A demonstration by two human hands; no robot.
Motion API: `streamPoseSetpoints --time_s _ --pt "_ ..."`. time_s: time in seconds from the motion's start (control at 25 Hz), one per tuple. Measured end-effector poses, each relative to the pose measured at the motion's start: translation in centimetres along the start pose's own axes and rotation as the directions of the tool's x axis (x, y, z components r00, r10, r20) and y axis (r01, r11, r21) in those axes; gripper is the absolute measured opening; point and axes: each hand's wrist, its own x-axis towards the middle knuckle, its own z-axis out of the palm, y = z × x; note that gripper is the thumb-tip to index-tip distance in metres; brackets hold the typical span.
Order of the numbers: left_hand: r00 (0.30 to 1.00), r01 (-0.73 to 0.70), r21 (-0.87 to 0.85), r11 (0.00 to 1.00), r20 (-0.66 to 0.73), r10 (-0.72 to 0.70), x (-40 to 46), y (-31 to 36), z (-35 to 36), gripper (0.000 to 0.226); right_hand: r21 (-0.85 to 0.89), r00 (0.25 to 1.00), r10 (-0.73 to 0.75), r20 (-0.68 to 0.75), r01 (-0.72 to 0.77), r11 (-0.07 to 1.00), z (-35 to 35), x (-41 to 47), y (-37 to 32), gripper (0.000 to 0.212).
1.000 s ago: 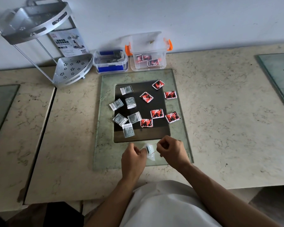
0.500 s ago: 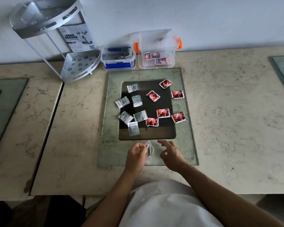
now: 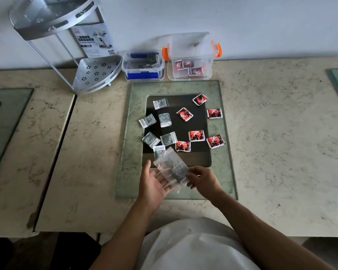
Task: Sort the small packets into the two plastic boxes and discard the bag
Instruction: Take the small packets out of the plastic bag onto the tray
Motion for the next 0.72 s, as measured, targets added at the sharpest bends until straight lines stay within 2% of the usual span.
streamPoseSetpoints --time_s 0.04,0.16,0.24,0.32,0.56,0.72 --pt "1.0 -0.001 -0.006 1.0 0.019 0.001 0.1 0.1 0.1 0.053 0.083 1.0 0.018 -0.014 -0.017 0.996 -0.2 0.0 -0.6 0.012" --pt "0.997 -0.06 0.157 0.986 0.062 0.051 0.6 0.5 0.8 0.032 0.311 0.998 0.059 -0.023 -0.049 0.949 -0.5 0.7 -2.7 0.011" --pt "0.986 -0.148 0.283 0.948 0.118 0.119 1.3 1.6 1.8 0.027 0.4 0.998 0.057 -0.023 -0.043 0.916 -0.4 2.0 -4.3 0.011" --pt "0.977 -0.204 0.322 0.925 0.119 0.174 2.4 3.7 3.1 0.025 0.48 0.998 0.056 -0.005 -0.047 0.876 -0.1 3.9 -6.4 0.011" --pt "0.938 -0.346 0.433 0.832 0.131 0.322 7.5 13.0 6.8 0.02 0.527 0.998 0.02 0.061 -0.049 0.848 0.3 12.1 -13.6 0.019" --pt "0.936 -0.337 0.417 0.844 0.054 0.347 13.0 20.6 10.3 0.028 0.481 0.999 0.001 0.036 -0.018 0.876 0.5 19.1 -19.9 0.019"
